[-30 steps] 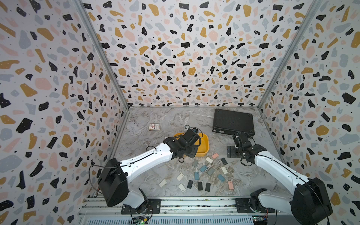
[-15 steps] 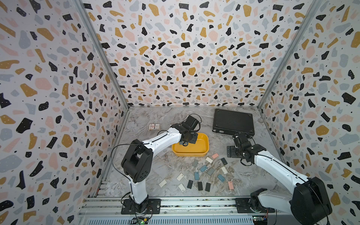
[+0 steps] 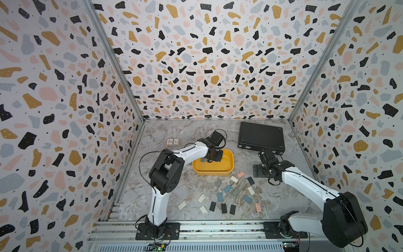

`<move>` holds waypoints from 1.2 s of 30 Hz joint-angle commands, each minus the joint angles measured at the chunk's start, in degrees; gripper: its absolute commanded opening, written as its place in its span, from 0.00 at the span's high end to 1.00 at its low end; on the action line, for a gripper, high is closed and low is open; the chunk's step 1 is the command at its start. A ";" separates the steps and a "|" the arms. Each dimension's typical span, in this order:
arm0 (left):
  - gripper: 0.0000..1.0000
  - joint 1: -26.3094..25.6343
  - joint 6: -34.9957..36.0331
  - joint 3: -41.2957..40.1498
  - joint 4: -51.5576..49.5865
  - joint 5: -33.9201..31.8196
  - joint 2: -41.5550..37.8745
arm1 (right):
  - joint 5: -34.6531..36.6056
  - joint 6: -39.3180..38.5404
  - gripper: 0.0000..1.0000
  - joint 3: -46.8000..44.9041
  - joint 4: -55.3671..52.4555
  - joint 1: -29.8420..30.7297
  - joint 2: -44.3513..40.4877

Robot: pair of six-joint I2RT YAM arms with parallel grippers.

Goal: Put the eraser in the storage box
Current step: Place the eraser in the storage box.

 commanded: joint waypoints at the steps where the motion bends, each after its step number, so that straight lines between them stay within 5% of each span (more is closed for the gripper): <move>1: 0.78 0.65 -0.19 2.45 1.00 0.28 1.17 | -0.15 0.50 0.05 1.69 -0.12 0.29 0.28; 22: 0.75 1.56 -0.72 3.11 1.18 -0.70 4.76 | -0.46 0.33 0.05 2.70 0.40 0.29 2.70; 36: 0.48 1.42 -0.23 3.44 -0.96 -0.26 0.99 | -0.73 0.32 0.05 2.83 0.21 0.29 2.32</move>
